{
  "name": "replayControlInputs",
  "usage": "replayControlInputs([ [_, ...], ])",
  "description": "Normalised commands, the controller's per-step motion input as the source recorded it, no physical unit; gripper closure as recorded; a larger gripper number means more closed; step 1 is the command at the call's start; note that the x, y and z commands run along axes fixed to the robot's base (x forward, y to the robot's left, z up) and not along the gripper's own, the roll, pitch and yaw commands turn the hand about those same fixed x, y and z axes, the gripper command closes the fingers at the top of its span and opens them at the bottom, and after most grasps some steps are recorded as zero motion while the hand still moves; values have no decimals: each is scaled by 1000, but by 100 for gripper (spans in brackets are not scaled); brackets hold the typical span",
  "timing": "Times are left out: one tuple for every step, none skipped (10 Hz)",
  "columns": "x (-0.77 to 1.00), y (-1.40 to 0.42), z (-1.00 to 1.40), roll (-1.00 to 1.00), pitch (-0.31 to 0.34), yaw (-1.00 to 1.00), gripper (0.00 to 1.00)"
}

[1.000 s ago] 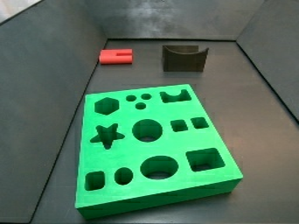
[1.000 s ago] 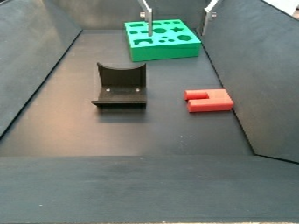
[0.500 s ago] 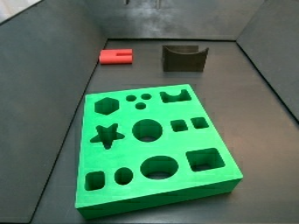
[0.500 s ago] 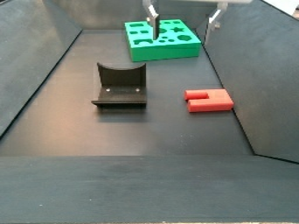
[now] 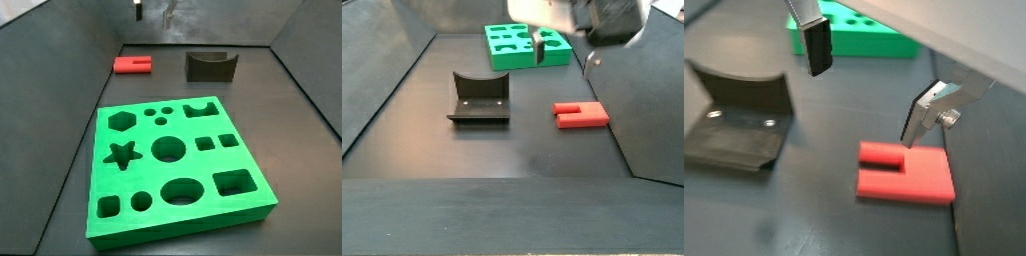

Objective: Pick up the square-circle object. Move up. Place the square-circle object on the fixture. Regrasp the square-circle object. Move to above the board. Insert the square-circle object.
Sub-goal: Pick up the square-circle object.

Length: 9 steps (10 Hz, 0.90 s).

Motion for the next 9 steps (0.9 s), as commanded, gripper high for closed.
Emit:
replayControlInputs([
  [-51,0,-471,0,0,-1000,0],
  [-26,0,-469,0,0,-1000,0],
  [-6,0,-471,-23,0,-1000,0],
  [0,-14,-426,-77,-7,-983,0],
  [0,-57,-426,-46,-21,-969,0],
  [0,-49,-454,-31,-49,-989,0],
  [0,0,-437,-13,-47,-1000,0],
  [-69,0,-389,14,-89,-931,0],
  [-297,0,-309,139,-24,-654,0],
])
